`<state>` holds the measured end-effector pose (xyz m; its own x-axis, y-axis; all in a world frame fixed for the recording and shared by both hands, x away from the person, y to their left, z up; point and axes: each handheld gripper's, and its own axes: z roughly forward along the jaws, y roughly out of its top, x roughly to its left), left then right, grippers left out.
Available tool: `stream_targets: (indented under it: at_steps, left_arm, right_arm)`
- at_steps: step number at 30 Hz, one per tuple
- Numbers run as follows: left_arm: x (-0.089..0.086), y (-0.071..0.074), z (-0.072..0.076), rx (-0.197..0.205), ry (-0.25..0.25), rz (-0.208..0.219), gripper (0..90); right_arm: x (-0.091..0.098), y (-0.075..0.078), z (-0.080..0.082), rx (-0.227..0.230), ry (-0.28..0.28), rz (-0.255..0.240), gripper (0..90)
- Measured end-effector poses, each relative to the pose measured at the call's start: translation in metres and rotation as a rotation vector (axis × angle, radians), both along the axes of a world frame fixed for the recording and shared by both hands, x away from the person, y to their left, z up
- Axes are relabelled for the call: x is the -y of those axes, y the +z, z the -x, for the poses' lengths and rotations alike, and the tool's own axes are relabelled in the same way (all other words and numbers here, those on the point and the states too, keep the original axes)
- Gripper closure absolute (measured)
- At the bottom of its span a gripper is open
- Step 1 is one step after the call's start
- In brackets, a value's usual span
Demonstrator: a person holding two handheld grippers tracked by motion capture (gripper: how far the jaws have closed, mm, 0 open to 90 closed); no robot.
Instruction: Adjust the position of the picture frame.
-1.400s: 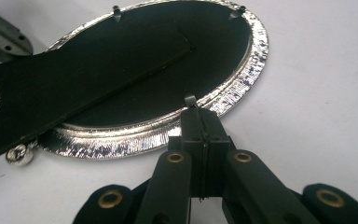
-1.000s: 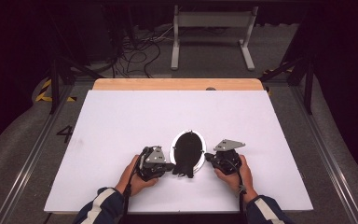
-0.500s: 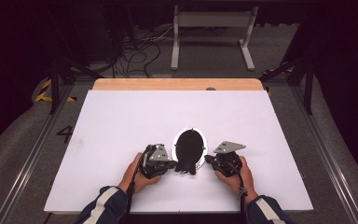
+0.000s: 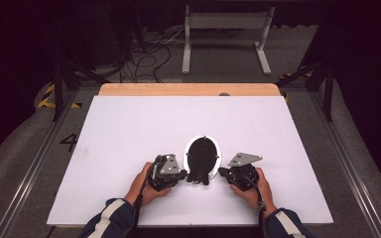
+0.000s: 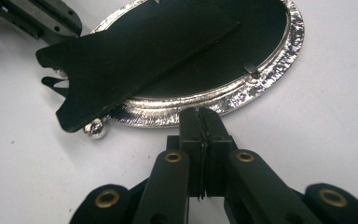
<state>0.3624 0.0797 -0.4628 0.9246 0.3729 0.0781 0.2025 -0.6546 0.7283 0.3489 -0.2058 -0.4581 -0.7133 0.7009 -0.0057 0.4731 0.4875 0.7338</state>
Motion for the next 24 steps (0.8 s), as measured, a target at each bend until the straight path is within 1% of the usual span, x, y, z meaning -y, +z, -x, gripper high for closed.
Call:
stream_targets:
  at_steps: [5, 6, 7, 8, 11, 12, 13, 14, 16, 18, 20, 21, 22, 23, 24]
  left_arm:
    - [-0.019, 0.008, 0.005, 0.031, 0.019, 0.023, 81.1]
    - [-0.025, 0.010, 0.007, 0.043, 0.023, 0.024, 80.1]
    - [-0.030, 0.012, 0.009, 0.048, 0.029, 0.038, 78.5]
    - [-0.034, 0.014, 0.010, 0.057, 0.034, 0.040, 76.4]
    - [-0.049, 0.019, 0.015, 0.075, 0.057, 0.079, 71.6]
    - [-0.054, 0.020, 0.017, 0.079, 0.072, 0.081, 69.5]
    - [-0.059, 0.021, 0.021, 0.093, 0.086, 0.079, 66.0]
    - [-0.062, 0.022, 0.023, 0.099, 0.088, 0.080, 63.3]
    - [-0.071, 0.023, 0.029, 0.095, 0.108, 0.083, 62.2]
    - [-0.081, 0.023, 0.035, 0.105, 0.136, 0.083, 57.5]
    - [-0.089, 0.024, 0.040, 0.113, 0.153, 0.094, 54.2]
    - [-0.093, 0.024, 0.042, 0.121, 0.167, 0.092, 51.4]
    - [-0.096, 0.024, 0.043, 0.126, 0.180, 0.092, 46.7]
    - [-0.102, 0.023, 0.046, 0.114, 0.207, 0.101, 43.7]
    - [-0.106, 0.022, 0.047, 0.110, 0.219, 0.106, 41.1]
  right_arm:
    - [0.003, 0.001, 0.002, -0.017, 0.013, -0.003, 88.2]
    - [0.004, 0.002, 0.003, -0.020, 0.015, -0.004, 87.9]
    - [0.004, 0.003, 0.004, -0.023, 0.019, -0.005, 87.6]
    - [0.005, 0.004, 0.004, -0.025, 0.024, -0.009, 87.0]
    - [0.006, 0.008, 0.007, -0.029, 0.032, -0.020, 83.7]
    - [0.007, 0.009, 0.008, -0.029, 0.034, -0.023, 83.7]
    - [0.008, 0.010, 0.009, -0.029, 0.036, -0.026, 83.7]
    - [0.008, 0.011, 0.011, -0.031, 0.040, -0.028, 83.5]
    - [0.009, 0.013, 0.014, -0.030, 0.047, -0.029, 82.9]
    - [0.009, 0.015, 0.017, -0.032, 0.056, -0.030, 81.7]
    - [0.009, 0.016, 0.019, -0.037, 0.058, -0.032, 81.0]
    - [0.010, 0.017, 0.020, -0.036, 0.059, -0.035, 80.7]
    - [0.010, 0.017, 0.020, -0.038, 0.062, -0.036, 79.8]
    - [0.010, 0.018, 0.021, -0.039, 0.063, -0.036, 79.4]
    - [0.010, 0.018, 0.022, -0.043, 0.067, -0.035, 78.8]
